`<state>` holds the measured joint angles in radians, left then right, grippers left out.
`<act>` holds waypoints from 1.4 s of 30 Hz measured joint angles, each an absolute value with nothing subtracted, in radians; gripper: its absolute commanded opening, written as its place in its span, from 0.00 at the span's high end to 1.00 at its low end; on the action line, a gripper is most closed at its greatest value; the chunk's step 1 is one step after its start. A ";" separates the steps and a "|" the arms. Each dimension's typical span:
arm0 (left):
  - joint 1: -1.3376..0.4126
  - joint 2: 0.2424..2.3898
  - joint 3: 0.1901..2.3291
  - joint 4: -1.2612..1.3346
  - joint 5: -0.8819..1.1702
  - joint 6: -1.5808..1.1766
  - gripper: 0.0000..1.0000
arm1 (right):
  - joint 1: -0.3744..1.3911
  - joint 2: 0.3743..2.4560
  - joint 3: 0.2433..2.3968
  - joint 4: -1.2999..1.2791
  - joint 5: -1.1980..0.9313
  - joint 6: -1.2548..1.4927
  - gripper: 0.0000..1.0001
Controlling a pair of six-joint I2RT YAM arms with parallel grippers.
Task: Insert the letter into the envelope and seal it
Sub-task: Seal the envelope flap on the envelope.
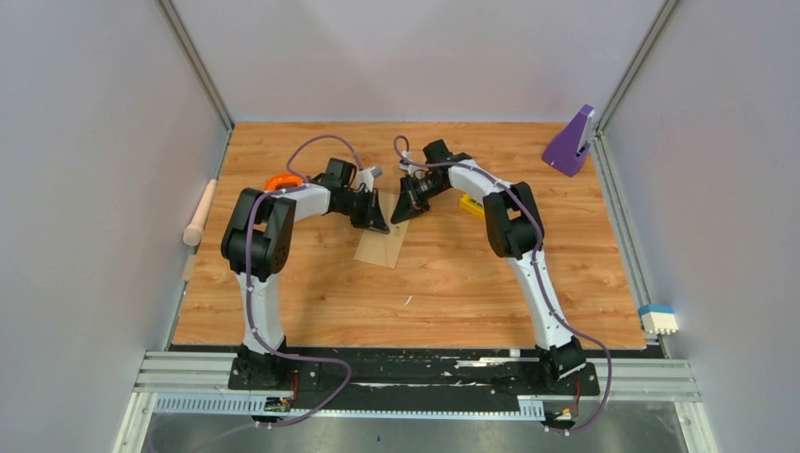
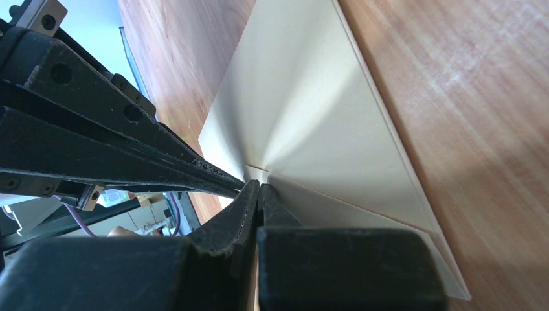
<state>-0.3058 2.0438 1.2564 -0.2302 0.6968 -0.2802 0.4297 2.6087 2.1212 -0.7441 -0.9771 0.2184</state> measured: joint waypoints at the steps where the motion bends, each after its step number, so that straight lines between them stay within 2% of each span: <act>1: -0.306 2.040 1.254 -0.235 0.696 -0.274 1.00 | 0.430 2.609 2.121 -0.744 -0.977 0.218 1.00; 13: -0.310 2.035 1.259 -0.265 0.675 -0.256 1.00 | 0.430 2.609 2.121 -0.744 -0.977 0.216 1.00; 27: -0.315 2.089 1.362 -0.300 0.627 -0.282 1.00 | 0.430 2.609 2.121 -0.745 -0.977 0.216 1.00; 42: -0.321 2.008 1.230 -0.228 0.635 -0.201 1.00 | 0.430 2.609 2.122 -0.746 -0.977 0.212 1.00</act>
